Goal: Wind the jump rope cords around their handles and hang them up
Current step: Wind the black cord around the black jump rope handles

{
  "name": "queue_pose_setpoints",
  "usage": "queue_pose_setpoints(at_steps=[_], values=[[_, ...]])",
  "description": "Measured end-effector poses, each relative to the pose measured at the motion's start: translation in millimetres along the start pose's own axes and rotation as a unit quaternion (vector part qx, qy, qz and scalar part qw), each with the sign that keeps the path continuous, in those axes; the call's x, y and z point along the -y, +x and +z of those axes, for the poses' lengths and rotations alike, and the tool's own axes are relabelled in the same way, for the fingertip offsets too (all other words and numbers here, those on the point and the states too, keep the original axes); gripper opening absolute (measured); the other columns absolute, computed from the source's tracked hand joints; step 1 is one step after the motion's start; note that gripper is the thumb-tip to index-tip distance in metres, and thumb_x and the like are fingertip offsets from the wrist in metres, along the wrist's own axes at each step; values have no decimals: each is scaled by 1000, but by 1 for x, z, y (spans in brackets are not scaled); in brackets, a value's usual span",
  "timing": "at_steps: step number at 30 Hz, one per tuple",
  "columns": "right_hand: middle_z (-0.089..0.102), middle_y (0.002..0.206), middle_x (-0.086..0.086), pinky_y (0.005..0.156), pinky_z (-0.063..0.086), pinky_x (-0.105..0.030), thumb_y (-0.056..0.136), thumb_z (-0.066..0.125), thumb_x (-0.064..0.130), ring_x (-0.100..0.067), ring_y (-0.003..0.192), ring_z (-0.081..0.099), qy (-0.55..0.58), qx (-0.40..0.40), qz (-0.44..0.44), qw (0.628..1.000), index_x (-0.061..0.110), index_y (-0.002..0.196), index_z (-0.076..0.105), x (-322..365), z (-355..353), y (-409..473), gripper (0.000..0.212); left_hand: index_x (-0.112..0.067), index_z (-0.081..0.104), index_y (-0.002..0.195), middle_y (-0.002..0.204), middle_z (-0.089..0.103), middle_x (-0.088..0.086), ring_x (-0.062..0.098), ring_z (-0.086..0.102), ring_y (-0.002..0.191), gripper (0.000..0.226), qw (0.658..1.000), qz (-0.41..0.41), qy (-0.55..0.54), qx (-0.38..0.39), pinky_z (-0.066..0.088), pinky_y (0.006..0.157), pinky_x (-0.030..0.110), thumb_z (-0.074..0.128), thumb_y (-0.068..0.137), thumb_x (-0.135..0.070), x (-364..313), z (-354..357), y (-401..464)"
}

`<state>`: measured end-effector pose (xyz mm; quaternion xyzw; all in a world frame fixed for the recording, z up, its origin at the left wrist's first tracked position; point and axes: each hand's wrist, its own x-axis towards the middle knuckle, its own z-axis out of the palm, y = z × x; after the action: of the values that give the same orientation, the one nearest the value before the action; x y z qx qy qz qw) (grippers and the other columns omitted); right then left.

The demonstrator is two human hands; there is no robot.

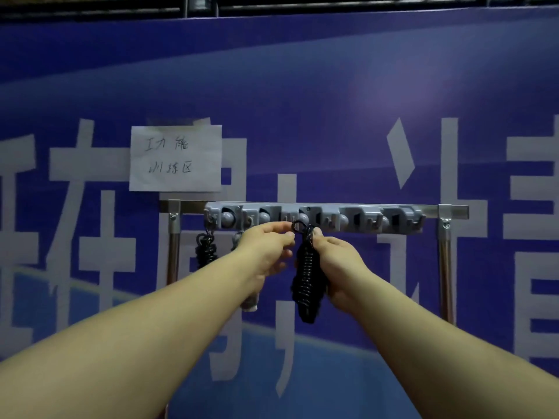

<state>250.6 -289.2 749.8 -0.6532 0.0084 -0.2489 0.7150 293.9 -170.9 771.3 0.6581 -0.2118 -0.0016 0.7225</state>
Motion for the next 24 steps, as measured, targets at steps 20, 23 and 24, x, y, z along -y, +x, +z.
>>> queue_pose_setpoints(at_steps=[20,23,24], values=[[69,85,-16,84,59,-52,95,63,41,-38,89,71,-18,-96,12,995,6,78,66,-3,22,37,39,-23,68,106,80,63,-3,11,57,66,21,995,-34,-77,56,48,68,28,52,101,-10,-10,-20,11],[71,89,-16,81,60,-46,94,65,39,-34,85,70,-15,-89,32,995,8,81,67,-7,19,40,34,-27,67,107,83,65,-2,12,57,66,27,998,-24,-18,62,48,65,28,51,100,-7,-4,-20,6],[73,91,-15,84,59,-48,93,66,40,-34,88,71,-18,-85,30,996,10,82,69,-8,17,43,33,-26,66,115,85,66,-1,12,58,67,29,998,-14,-4,62,48,64,28,52,99,-7,-2,-21,4]])
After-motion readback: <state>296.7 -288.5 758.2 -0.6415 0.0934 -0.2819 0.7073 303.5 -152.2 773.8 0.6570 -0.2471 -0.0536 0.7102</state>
